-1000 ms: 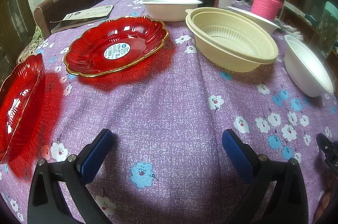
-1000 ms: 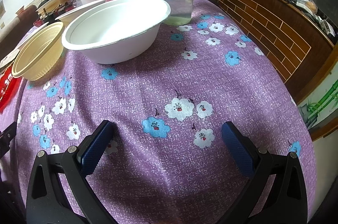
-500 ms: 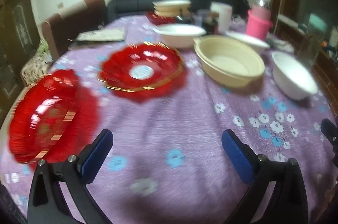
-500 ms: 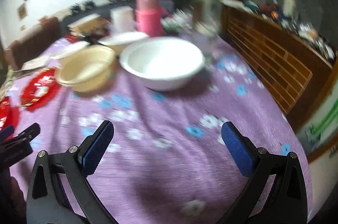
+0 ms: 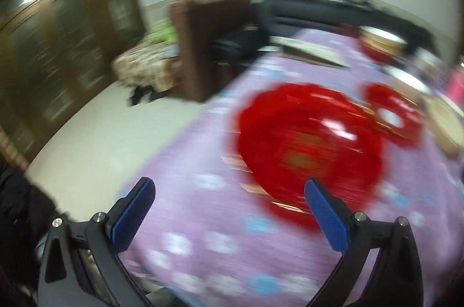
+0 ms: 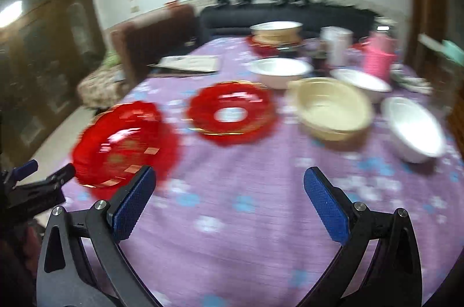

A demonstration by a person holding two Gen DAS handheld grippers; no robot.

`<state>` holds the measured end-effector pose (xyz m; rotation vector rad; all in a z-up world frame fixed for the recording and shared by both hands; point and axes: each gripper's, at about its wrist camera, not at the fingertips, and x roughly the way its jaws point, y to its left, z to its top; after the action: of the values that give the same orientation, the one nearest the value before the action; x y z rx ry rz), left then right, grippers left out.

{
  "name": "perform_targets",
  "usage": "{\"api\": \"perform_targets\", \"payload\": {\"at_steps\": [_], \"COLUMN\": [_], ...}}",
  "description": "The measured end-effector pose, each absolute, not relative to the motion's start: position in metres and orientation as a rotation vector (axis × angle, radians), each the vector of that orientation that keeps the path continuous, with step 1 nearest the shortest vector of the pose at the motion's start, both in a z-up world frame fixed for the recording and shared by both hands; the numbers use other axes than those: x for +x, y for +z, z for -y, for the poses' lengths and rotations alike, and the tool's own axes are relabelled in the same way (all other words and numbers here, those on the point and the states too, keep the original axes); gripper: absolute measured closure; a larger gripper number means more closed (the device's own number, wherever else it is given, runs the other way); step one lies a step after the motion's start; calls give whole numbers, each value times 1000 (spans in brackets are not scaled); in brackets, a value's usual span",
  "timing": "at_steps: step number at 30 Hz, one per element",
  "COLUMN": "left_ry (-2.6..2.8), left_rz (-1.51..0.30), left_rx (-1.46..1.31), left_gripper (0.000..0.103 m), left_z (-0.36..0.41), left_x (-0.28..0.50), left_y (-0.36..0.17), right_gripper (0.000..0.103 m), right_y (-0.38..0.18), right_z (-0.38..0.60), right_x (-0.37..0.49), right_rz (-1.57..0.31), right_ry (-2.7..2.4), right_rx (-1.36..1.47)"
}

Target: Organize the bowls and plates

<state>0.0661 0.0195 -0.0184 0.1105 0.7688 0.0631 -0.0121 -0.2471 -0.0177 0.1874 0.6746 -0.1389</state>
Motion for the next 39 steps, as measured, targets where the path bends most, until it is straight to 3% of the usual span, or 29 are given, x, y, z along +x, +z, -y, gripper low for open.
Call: {"api": "perform_targets", "payload": {"at_steps": [8,28,31,35,37,39], "left_ry": [61,58,45,40,37,44], "left_rz": [-847,-958,-987,-1035,-1029,-1022], "left_rx": [82,72,72,40,32,41], "left_gripper": [0,2,6,23,25,34], "left_z": [-40,-8,-6,-10,-10,-9], "left_x": [127,150,152,156,156,155], "left_y": [-26,-66,-73,-83,-83,-82], "right_gripper": [0,6,11,23,28,36], "right_y": [-35,-79,-82,-87,-89,-91], "right_z": [203,183,181,180,177,175], "right_x": [47,112,115,121,124,125], "right_rz": [-742,-923,-932,-957,-974,-982], "right_ry": [-22,-24,-27,-22,-21,-17], "right_rx": [328,391,386,398,394,395]}}
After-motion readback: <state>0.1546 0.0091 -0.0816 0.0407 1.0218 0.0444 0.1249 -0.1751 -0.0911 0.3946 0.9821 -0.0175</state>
